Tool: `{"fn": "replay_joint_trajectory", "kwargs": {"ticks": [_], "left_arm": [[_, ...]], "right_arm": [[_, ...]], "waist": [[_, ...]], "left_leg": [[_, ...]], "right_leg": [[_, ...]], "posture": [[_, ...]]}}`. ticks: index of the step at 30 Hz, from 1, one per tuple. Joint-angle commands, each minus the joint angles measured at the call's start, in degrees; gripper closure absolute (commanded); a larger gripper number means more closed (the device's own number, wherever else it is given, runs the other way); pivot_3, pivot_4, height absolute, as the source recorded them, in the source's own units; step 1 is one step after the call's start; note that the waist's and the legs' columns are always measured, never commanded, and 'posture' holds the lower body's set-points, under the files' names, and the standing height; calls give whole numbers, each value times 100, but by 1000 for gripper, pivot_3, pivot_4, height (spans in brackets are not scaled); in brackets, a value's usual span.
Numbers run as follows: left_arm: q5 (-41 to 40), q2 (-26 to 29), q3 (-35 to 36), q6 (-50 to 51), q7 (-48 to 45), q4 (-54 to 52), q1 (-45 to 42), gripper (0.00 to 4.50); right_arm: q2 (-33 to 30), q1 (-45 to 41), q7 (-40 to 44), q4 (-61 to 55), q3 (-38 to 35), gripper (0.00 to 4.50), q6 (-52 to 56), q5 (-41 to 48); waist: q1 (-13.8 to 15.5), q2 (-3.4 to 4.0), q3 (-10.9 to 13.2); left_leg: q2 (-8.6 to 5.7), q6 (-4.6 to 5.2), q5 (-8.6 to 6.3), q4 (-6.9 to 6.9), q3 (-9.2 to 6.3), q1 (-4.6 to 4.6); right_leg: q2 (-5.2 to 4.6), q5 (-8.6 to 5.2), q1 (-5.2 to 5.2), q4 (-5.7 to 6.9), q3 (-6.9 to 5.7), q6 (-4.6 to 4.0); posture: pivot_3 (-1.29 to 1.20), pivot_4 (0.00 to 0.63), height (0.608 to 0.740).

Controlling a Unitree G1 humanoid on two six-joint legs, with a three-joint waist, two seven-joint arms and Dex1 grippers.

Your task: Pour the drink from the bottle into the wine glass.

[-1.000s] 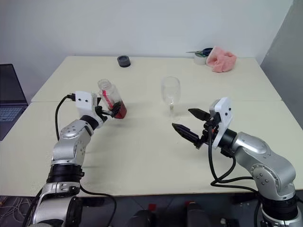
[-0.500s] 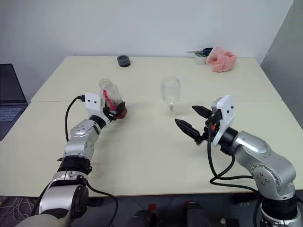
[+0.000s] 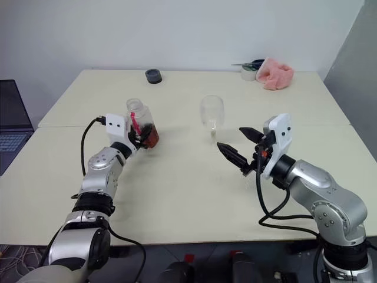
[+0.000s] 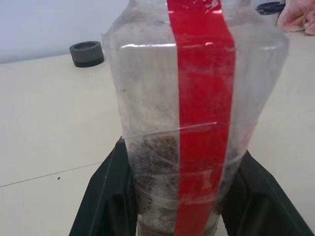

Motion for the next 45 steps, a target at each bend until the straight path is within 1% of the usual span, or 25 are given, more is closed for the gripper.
{"fn": "replay_joint_trajectory", "kwargs": {"ticks": [1, 3, 7, 12, 15, 18, 22, 27, 34, 45], "left_arm": [[364, 167, -289, -162, -51, -203, -600, 2799], [513, 201, -442, -233, -144, -136, -834, 2799], [936, 265, -860, -499, -354, 129, -1392, 2799], [1173, 262, -1106, -771, -538, 352, -1877, 2799], [1392, 297, -1315, -1034, -648, 473, -2096, 2799], [1597, 285, -1484, -1249, -698, 710, -2360, 2799], [1932, 286, -1691, -1627, -526, 1145, -2661, 2799], [2166, 287, -1835, -1984, -556, 1475, -2871, 2799], [2718, 302, -2160, -2414, -272, 1916, -3261, 2799], [3372, 508, -2578, -2978, 10, 2199, -3568, 2799]], "right_arm": [[186, -236, -249, -52, 0, 0, -259, -298], [165, -233, -219, -50, 126, 0, -404, -605], [99, -95, -4, 162, 585, 0, -1022, -1500], [679, -210, -186, 486, 719, 0, -1481, -1905], [896, -274, -198, 610, 733, 0, -1614, -2068], [977, -346, -149, 729, 700, 0, -1691, -2174], [1033, -412, -93, 830, 652, 0, -1745, -2249], [1084, -454, -79, 834, 605, 0, -1730, -2222], [1110, -478, -51, 851, 603, 0, -1701, -2231], [1136, -471, -90, 798, 538, 0, -1670, -2225]], "waist": [[-1, -4, 3], [6, -9, 5], [-4, -11, 4], [-37, -11, 5], [-37, -11, 5], [-30, -11, 5], [-28, -11, 5], [-35, -11, 5], [-32, -11, 5], [-40, -11, 5]], "left_leg": [[0, 0, 0, 0, 0, 0], [-1, 0, 0, 2, -1, -4], [-5, 0, 0, 0, 5, -6], [-4, 0, 0, -3, 11, -6], [-4, 0, 0, -3, 15, -7], [-5, 0, 0, -2, 14, -9], [-8, 0, 0, -2, 14, -9], [-8, 0, 0, -2, 16, -9], [-10, 0, 0, -2, 15, -10], [-10, 1, 0, -2, 18, -10]], "right_leg": [[0, 0, -1, 1, 0, 0], [1, 0, -5, 5, -1, 0], [0, 0, -5, -3, 0, 1], [1, 0, -13, -2, 6, 1], [2, 0, -20, 7, 11, 1], [3, 0, -20, 7, 11, 1], [3, 0, -20, 7, 6, 1], [4, 0, -22, 9, 4, 1], [5, -1, -22, 10, 0, 2], [6, -1, -27, 17, 0, 2]], "posture": [[0, 150, 740], [0, 150, 740], [0, 150, 740], [0, 150, 740], [0, 150, 740], [0, 150, 740], [0, 150, 740], [0, 150, 740], [0, 150, 740], [0, 150, 740]]}}
